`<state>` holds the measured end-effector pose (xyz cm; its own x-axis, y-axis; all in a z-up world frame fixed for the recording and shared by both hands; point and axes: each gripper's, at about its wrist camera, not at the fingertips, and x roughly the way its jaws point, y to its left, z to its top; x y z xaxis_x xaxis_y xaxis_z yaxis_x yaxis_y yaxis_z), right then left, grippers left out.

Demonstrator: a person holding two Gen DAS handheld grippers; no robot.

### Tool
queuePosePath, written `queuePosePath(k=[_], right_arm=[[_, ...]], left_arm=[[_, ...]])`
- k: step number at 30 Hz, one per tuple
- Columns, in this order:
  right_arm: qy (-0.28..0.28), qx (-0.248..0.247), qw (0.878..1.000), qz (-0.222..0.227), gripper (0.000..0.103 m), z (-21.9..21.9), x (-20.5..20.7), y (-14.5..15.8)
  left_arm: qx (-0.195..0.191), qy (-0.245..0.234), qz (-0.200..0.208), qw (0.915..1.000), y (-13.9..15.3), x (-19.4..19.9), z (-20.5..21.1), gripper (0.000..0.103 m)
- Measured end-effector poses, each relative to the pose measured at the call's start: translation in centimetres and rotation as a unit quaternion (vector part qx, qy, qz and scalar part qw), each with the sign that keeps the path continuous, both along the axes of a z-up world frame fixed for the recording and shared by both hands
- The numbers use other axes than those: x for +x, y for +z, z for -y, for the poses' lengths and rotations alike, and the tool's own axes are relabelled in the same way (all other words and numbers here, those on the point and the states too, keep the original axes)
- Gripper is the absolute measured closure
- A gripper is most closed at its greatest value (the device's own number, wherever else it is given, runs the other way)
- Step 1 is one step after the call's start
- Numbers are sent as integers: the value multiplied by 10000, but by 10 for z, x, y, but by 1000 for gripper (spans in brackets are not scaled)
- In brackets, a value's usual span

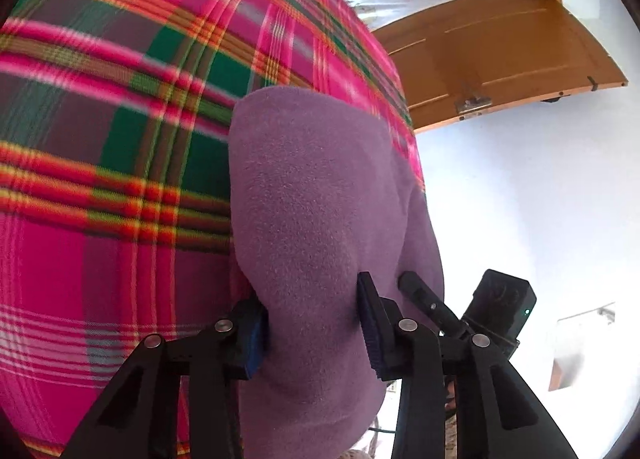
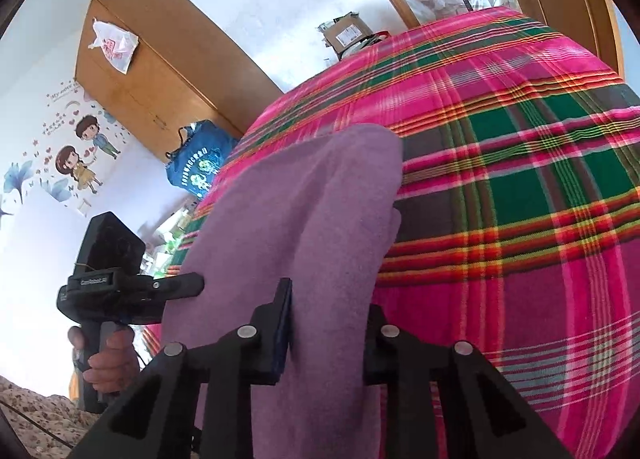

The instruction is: Fold clothes

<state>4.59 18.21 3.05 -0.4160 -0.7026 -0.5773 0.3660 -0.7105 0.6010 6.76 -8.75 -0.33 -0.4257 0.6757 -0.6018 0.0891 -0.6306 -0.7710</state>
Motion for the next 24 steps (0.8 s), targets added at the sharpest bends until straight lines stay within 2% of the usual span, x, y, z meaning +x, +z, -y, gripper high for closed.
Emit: queuePosePath(k=[4, 24], right_arm=[[68, -79, 9999, -57, 79, 10, -4, 8], [470, -153, 9988, 33, 79, 109, -72, 24]], left_arm=[[-145, 48, -151, 9998, 13, -4, 11, 62], [-338, 706, 74, 9969, 29, -57, 101, 62]])
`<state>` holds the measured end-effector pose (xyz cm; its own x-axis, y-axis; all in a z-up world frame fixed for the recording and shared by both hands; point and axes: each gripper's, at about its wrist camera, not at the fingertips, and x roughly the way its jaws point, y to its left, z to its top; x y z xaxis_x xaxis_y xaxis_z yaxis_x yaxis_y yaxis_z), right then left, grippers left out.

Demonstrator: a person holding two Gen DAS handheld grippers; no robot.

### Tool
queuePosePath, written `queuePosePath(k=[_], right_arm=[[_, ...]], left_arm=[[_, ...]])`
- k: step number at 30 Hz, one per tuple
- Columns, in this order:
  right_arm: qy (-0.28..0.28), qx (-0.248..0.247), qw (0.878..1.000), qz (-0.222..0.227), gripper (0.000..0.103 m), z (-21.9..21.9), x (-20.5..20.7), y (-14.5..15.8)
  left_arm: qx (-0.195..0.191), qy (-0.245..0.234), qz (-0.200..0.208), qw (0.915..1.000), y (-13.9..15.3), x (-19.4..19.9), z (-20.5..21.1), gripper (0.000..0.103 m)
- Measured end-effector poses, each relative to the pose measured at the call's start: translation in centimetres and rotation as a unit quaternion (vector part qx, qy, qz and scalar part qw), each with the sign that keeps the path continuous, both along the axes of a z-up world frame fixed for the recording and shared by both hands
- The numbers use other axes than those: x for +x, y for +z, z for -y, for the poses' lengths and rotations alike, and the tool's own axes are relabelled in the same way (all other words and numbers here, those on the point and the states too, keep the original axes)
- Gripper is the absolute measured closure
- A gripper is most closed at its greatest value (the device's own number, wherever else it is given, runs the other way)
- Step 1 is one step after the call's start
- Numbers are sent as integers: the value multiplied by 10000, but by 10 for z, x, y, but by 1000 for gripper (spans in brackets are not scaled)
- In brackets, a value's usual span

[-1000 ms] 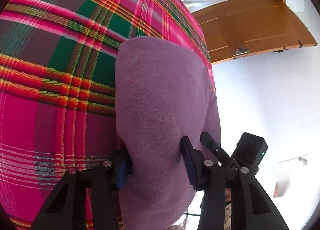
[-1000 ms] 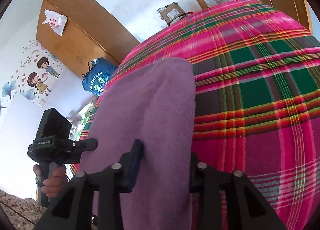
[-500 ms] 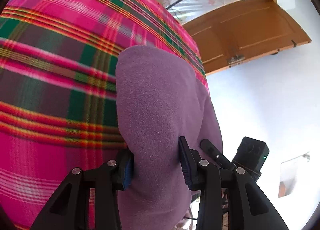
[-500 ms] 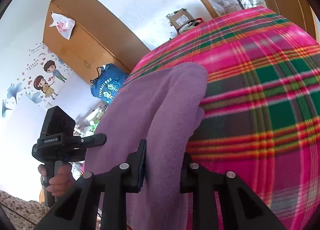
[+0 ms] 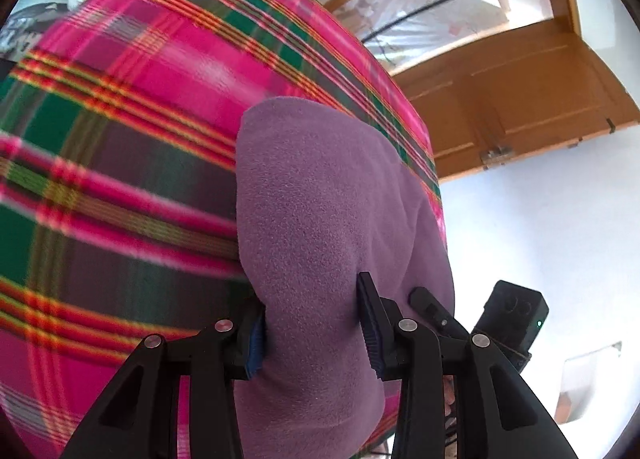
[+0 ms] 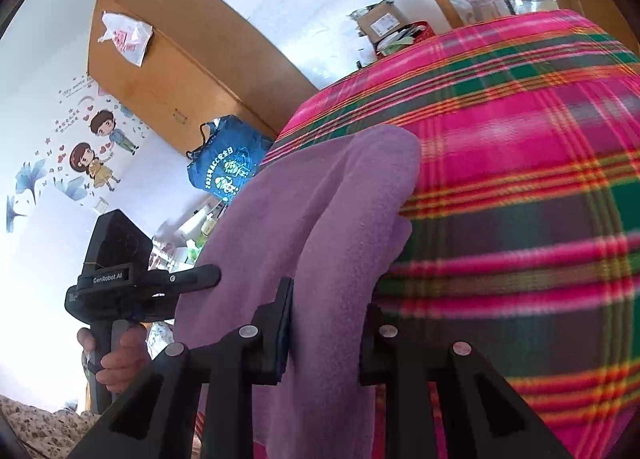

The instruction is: Fold clothes

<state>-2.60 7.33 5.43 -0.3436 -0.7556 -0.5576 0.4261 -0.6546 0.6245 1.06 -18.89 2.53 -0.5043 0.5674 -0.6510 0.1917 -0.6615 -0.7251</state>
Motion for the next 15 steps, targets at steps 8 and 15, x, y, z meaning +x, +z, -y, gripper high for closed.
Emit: queuePosePath(k=[8, 15], right_arm=[[189, 42, 9998, -25, 79, 51, -32, 0], [326, 38, 9995, -14, 79, 87, -56, -5]], left_arm=[[-235, 340, 49, 9991, 6, -24, 47, 62], [-366, 626, 59, 9973, 3, -40, 81, 62]])
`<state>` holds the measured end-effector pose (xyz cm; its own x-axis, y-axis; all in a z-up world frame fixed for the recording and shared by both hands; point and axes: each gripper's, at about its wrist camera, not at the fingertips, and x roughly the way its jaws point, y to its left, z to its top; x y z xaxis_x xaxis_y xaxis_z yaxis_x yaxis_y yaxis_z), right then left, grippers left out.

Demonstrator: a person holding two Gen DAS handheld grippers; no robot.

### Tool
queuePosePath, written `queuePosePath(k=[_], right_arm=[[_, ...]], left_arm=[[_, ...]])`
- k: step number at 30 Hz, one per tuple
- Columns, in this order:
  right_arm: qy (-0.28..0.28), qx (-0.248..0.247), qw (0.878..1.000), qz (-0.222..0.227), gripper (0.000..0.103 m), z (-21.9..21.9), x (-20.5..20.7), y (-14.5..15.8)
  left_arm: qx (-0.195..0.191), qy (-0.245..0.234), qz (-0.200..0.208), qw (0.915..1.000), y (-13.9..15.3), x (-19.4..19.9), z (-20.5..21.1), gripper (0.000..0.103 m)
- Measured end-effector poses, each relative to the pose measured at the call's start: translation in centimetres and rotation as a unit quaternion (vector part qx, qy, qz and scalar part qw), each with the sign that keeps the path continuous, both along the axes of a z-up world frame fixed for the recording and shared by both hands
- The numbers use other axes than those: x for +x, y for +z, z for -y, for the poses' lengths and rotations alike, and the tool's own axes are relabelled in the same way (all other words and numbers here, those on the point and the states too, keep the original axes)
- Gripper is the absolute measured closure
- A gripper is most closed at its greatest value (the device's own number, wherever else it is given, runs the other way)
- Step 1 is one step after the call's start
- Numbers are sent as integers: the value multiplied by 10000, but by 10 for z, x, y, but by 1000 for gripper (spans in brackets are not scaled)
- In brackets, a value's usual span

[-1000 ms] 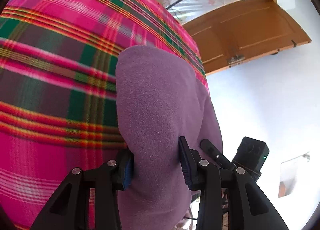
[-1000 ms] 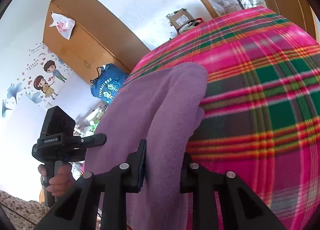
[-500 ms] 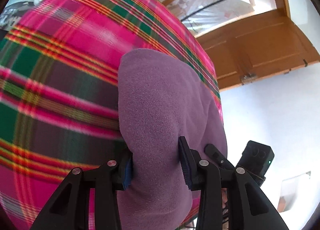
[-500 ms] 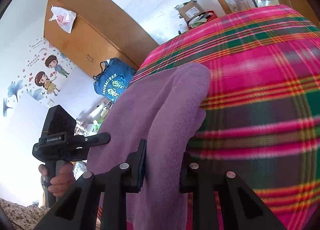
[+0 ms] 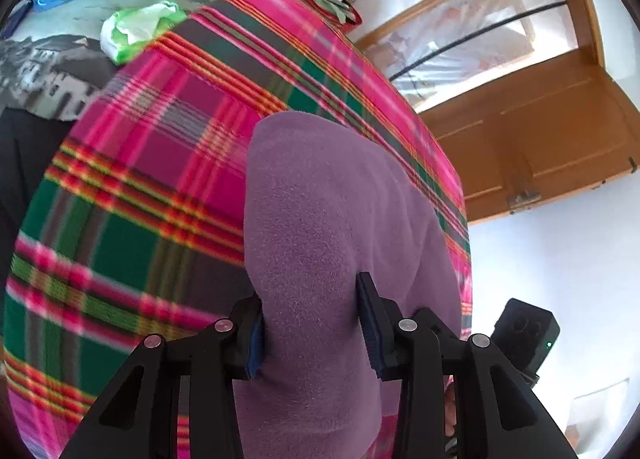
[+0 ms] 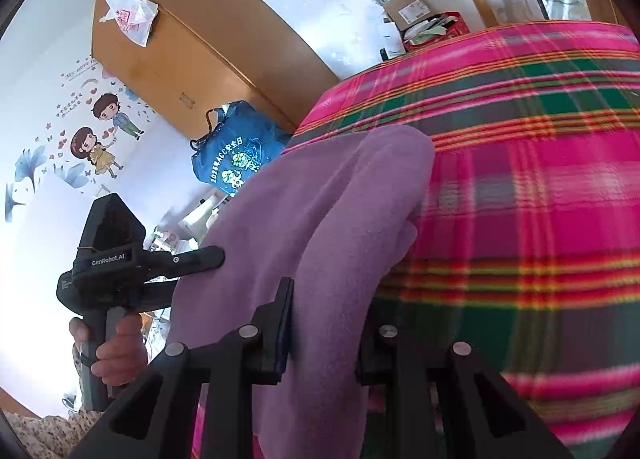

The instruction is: Fold clothes

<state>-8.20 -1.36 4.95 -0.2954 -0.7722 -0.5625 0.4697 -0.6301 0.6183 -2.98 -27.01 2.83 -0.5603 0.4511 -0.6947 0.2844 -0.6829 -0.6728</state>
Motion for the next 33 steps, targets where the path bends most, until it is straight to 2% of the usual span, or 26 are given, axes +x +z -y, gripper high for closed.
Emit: queuePosePath(k=[10, 13, 21, 27, 33], right_arm=[[79, -68, 9998, -145, 79, 35, -18, -3], [71, -68, 9998, -184, 79, 41, -19, -6], [-52, -111, 9998, 131, 77, 38, -25, -26], [-86, 141, 9998, 84, 68, 36, -19, -31], [-104, 430, 9990, -38, 61, 32, -6, -30]], left_arm=[[-209, 358, -51, 9991, -3, -20, 33, 62], [-515, 313, -90, 9981, -2, -17, 33, 62], [-284, 356, 147, 9989, -20, -23, 44, 58], [-224, 417, 247, 9986, -26, -16, 47, 52], [-287, 529, 239, 9979, -26, -1, 47, 51]])
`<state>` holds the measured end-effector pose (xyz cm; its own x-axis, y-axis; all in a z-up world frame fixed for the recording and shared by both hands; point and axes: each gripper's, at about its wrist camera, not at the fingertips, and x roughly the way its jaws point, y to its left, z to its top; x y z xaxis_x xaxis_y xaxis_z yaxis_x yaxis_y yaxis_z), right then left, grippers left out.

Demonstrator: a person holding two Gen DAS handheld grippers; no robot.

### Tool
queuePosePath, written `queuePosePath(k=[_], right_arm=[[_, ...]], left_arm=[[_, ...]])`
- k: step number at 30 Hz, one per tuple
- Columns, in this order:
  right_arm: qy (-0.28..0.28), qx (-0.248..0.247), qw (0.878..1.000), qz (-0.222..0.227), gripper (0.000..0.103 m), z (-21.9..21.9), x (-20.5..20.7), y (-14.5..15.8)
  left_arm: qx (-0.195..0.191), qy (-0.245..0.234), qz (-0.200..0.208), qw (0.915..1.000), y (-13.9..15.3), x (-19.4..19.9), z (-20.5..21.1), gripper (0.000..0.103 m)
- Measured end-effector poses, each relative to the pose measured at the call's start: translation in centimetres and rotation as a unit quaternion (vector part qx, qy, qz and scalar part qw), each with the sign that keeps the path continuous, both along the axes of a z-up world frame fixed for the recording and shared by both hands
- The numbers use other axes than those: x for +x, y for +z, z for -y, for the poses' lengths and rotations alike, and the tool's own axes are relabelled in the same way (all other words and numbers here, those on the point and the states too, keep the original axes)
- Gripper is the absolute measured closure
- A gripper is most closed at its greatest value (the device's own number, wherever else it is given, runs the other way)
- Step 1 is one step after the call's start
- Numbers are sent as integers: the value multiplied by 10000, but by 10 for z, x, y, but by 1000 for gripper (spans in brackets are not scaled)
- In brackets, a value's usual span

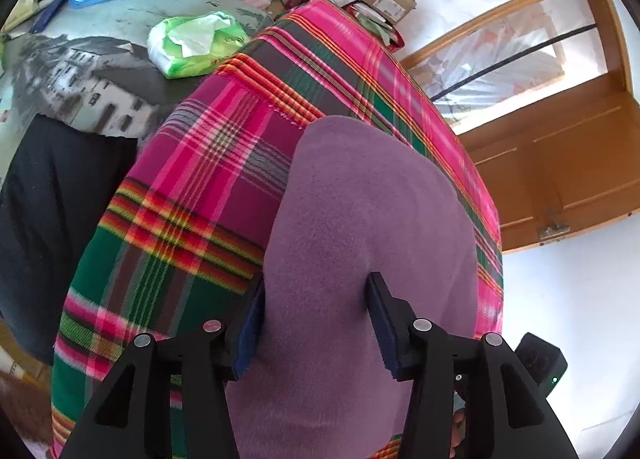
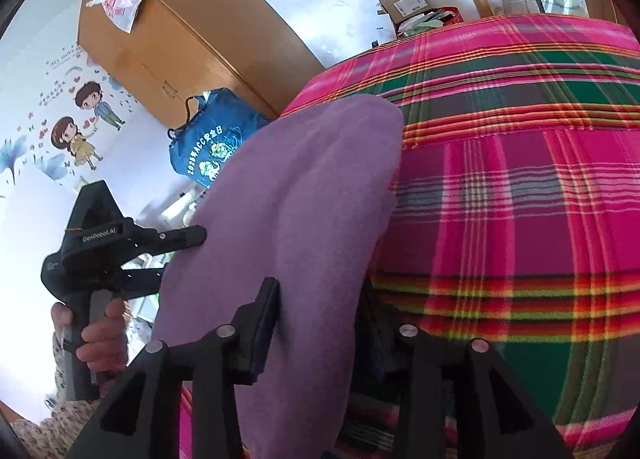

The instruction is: Fold clothes

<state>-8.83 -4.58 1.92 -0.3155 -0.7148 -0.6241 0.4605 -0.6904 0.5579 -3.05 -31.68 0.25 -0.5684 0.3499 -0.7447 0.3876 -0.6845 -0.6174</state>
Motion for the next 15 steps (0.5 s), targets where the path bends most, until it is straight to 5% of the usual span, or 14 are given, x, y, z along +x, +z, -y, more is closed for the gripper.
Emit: queuePosePath(k=[10, 15], right_arm=[[-91, 322, 9993, -184, 58, -22, 22, 0], [-152, 549, 9980, -281, 58, -30, 33, 2]], left_arm=[[77, 237, 7, 9997, -2, 36, 3, 49], [-331, 230, 43, 9992, 4, 54, -9, 48]])
